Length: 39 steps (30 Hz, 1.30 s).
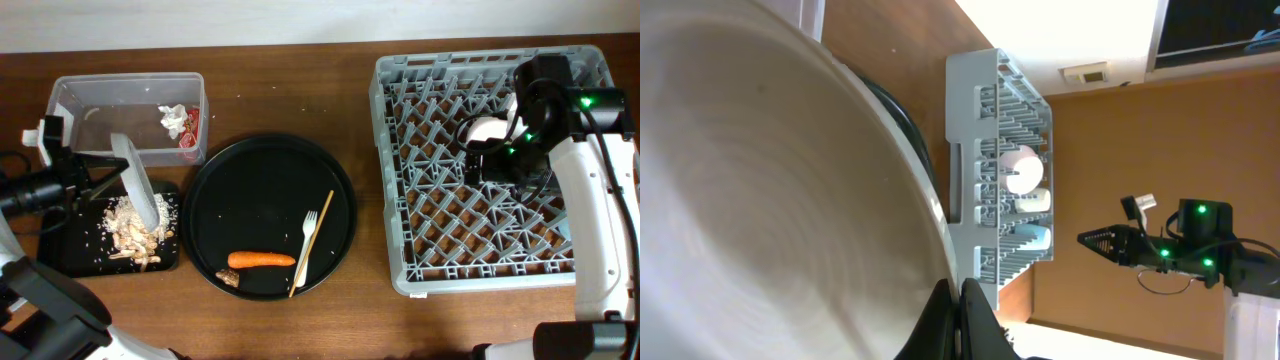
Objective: Sort waste into correct bins and load items into the dishwasher rack
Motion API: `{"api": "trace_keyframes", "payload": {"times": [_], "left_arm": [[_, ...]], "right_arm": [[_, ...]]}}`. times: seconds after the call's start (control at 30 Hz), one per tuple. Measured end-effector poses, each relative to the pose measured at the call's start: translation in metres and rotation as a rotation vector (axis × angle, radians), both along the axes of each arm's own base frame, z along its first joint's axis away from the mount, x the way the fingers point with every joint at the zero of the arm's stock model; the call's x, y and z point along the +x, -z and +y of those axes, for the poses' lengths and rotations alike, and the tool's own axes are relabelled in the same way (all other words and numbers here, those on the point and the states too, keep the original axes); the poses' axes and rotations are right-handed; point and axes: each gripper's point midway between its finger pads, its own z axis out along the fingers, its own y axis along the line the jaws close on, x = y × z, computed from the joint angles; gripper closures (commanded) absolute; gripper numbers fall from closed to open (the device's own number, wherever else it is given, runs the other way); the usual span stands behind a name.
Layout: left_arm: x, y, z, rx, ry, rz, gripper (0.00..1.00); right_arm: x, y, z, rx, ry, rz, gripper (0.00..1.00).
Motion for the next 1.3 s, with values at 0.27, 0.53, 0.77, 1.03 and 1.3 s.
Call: {"api": "trace_keyframes", "payload": {"times": [0.27,0.53,0.77,1.03,1.3], "left_arm": [[0.004,0.037,-0.206,0.396,0.634,-0.036,1.0],[-0.018,0.136,-0.322,0.912,0.741,0.127,0.99],[-0.043,0.154,-0.316,0.982,0.791,0.258,0.66],[-0.007,0.014,-0.146,0.969,0.254,0.245,0.45],[-0.029,-0.024,-0.028,0.889,-0.132,0.338,0.43]], "right_arm": [[-0.001,0.0,0.0,0.001,0.004,0.003,0.01],[-0.004,0.001,0.0,0.001,0.004,0.015,0.01],[-0.004,0.001,0.0,0.001,0.004,0.016,0.01],[0.003,-0.002,0.043,0.199,-0.109,-0.02,0.01],[0.014,0.048,0.233,0.257,-0.425,-0.002,0.06]]}}
